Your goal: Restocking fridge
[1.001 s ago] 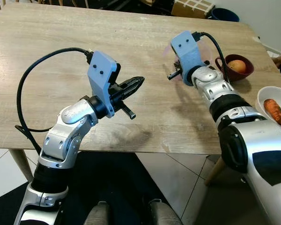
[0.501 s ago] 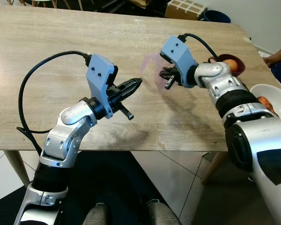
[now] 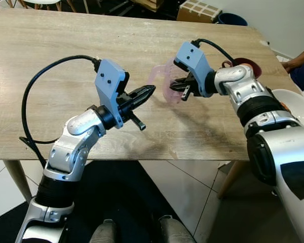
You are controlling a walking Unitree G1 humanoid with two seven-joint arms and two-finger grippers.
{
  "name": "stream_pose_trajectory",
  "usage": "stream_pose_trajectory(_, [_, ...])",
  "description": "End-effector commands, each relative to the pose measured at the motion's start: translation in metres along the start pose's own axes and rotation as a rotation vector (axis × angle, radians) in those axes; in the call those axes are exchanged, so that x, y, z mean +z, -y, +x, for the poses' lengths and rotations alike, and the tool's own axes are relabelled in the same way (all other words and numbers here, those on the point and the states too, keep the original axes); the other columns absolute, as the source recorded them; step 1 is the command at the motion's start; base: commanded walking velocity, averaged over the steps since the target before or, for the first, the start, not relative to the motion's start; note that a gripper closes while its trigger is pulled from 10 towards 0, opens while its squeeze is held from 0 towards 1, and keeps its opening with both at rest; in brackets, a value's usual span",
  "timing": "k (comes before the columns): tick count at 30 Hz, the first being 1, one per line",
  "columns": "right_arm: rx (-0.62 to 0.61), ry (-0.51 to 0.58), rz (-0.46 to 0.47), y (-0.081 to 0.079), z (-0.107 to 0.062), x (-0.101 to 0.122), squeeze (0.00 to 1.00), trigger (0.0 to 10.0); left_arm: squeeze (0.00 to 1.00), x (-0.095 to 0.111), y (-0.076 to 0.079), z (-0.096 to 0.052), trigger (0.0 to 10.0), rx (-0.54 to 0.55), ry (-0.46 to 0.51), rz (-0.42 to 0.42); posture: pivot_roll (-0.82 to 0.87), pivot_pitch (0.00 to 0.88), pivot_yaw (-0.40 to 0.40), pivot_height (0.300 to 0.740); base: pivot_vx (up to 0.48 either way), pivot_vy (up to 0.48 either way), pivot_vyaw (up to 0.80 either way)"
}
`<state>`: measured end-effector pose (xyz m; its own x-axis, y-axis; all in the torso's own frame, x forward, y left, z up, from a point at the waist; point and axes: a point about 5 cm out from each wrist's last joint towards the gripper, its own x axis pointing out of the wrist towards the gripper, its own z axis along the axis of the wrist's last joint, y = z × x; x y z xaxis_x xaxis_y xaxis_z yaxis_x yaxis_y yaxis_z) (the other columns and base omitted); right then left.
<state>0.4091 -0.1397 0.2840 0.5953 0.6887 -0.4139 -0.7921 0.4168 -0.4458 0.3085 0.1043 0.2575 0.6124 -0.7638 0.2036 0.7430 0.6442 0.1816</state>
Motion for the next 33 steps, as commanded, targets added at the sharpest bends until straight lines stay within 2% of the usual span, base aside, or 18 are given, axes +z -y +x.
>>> stream_pose_trajectory(1, [0.094, -0.034, 0.022, -0.007, 0.0, -0.012, 0.0, 0.0, 0.0, -0.004, 0.005, 0.0, 10.0, -0.018, -0.002, -0.009, -0.02, 0.188, -0.094, 0.707, 0.0, 0.0, 0.0])
stream_pose_trajectory(3, [0.287, -0.041, -0.042, -0.012, -0.009, -0.008, 0.0, 0.0, 0.0, -0.004, 0.006, -0.001, 10.0, -0.02, -0.001, -0.011, -0.02, 0.188, -0.097, 0.707, 0.0, 0.0, 0.0])
stream_pose_trajectory(6, [0.351, -0.049, -0.064, -0.014, -0.012, -0.009, 0.0, 0.0, 0.0, -0.004, 0.006, -0.001, 10.0, -0.02, -0.001, -0.012, -0.02, 0.188, -0.097, 0.707, 0.0, 0.0, 0.0])
stream_pose_trajectory(7, [0.431, -0.064, -0.095, -0.017, -0.015, -0.011, 0.0, 0.0, 0.0, -0.004, 0.007, -0.002, 10.0, -0.021, 0.0, -0.013, -0.02, 0.185, -0.099, 0.707, 0.0, 0.0, 0.0])
stream_pose_trajectory(18, [0.517, -0.083, -0.124, -0.022, -0.019, -0.014, 0.0, 0.0, 0.0, -0.004, 0.007, -0.001, 10.0, -0.028, 0.002, -0.012, -0.02, 0.179, -0.094, 0.707, 0.0, 0.0, 0.0])
stream_pose_trajectory(19, [0.525, -0.076, -0.135, -0.022, -0.02, -0.013, 0.03, 3.0, 0.0, -0.004, 0.007, -0.001, 10.0, -0.028, 0.003, -0.01, -0.02, 0.178, -0.093, 0.707, 0.0, 0.0, 0.0])
stream_pose_trajectory(20, [0.526, -0.068, -0.14, -0.022, -0.02, -0.012, 0.07, 10.0, 0.0, -0.004, 0.007, -0.001, 10.0, -0.029, 0.003, -0.009, -0.02, 0.178, -0.093, 0.707, 0.0, 0.0, 0.0])
stream_pose_trajectory(22, [0.531, -0.062, -0.136, -0.022, -0.02, -0.012, 0.1, 10.0, 0.0, -0.004, 0.006, 0.0, 10.0, -0.029, 0.003, -0.008, -0.02, 0.179, -0.093, 0.707, 0.0, 0.0, 0.0])
stream_pose_trajectory(23, [0.546, -0.06, -0.132, -0.023, -0.021, -0.013, 0.36, 10.0, 0.0, -0.004, 0.006, -0.001, 10.0, -0.028, 0.003, -0.007, -0.01, 0.18, -0.093, 0.707, 0.0, 0.0, 0.0])
stream_pose_trajectory(25, [0.557, -0.059, -0.128, -0.024, -0.021, -0.013, 0.36, 10.0, 0.0, -0.004, 0.006, -0.001, 10.0, -0.028, 0.002, -0.006, -0.01, 0.18, -0.093, 0.707, 0.0, 0.0, 0.0])
stream_pose_trajectory(26, [0.56, -0.058, -0.121, -0.024, -0.02, -0.014, 1.0, 10.0, 0.0, -0.004, 0.006, -0.001, 10.0, -0.028, 0.002, -0.006, -0.01, 0.181, -0.093, 0.707, 0.0, 0.0, 0.0])
stream_pose_trajectory(33, [0.563, -0.05, -0.116, -0.024, -0.022, -0.014, 1.0, 10.0, 0.0, -0.004, 0.006, -0.002, 10.0, -0.027, -0.001, -0.004, -0.01, 0.183, -0.092, 0.707, 0.0, 0.0, 0.0])
